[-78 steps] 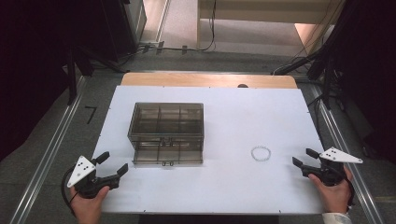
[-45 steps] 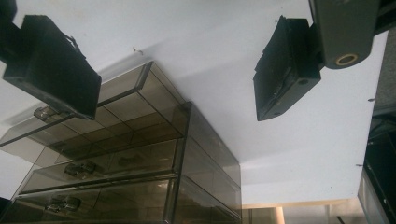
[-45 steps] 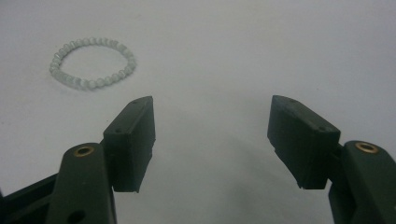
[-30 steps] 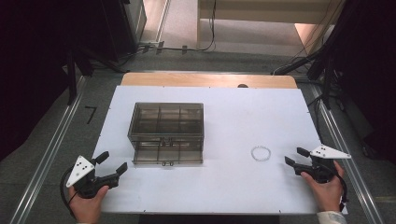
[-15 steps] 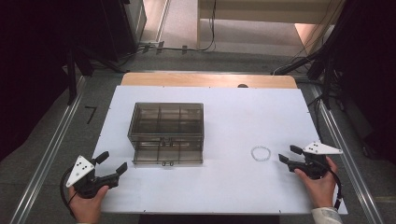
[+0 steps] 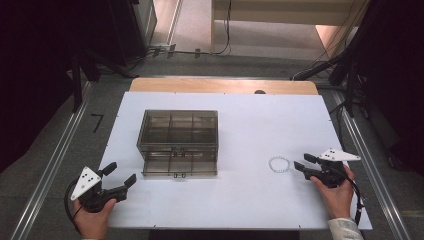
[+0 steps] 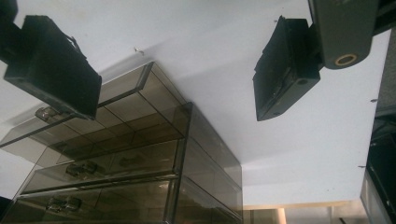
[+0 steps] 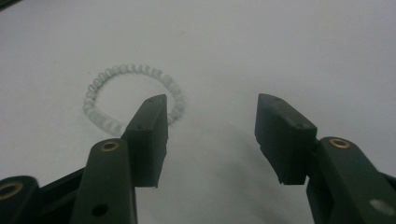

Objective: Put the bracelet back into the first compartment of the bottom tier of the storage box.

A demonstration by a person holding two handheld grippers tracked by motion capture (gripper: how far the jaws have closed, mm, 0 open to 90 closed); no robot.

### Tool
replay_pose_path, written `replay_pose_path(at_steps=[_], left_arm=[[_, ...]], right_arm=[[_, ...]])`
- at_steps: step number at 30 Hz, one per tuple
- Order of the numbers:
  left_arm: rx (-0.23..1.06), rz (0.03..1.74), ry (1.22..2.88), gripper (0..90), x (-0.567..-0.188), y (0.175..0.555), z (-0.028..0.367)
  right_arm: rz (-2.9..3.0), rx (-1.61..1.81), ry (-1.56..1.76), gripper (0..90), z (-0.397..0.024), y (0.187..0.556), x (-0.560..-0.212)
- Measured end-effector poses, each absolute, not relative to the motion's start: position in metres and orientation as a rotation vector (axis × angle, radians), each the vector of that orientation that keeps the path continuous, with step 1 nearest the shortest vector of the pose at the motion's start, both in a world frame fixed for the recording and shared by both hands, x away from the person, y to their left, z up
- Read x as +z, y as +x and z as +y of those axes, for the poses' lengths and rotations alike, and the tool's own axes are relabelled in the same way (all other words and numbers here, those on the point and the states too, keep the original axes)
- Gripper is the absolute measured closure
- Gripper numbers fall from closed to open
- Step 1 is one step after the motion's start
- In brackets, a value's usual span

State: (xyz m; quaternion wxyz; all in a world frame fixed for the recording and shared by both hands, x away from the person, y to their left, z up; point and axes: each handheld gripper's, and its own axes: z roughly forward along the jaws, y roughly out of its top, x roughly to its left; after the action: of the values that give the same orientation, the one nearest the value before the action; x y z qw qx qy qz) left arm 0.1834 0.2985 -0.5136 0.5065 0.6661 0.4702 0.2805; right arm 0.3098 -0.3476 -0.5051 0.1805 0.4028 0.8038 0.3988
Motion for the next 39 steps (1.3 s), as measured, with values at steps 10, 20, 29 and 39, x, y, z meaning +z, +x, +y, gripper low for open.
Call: replay_pose_path(at_steps=[10, 20, 29, 39], left_arm=[[0.669, 1.135, 1.601, 16.2, -0.513, 0.183, 0.299], [0.671, 1.136, 1.599, 16.2, -0.514, 0.183, 0.299], [0.668, 1.135, 1.6, 16.2, -0.514, 0.183, 0.299], [0.67, 1.135, 1.606, 16.2, -0.514, 0.183, 0.299]], right_arm=[[2.305, 1.108, 1.148, 55.2, -0.33, 0.319, -0.506], [2.337, 1.087, 1.167, 64.7, -0.32, 0.325, -0.507], [2.342, 1.036, 1.156, 71.9, -0.313, 0.328, -0.508], [2.35, 1.023, 1.131, 79.9, -0.31, 0.326, -0.508]])
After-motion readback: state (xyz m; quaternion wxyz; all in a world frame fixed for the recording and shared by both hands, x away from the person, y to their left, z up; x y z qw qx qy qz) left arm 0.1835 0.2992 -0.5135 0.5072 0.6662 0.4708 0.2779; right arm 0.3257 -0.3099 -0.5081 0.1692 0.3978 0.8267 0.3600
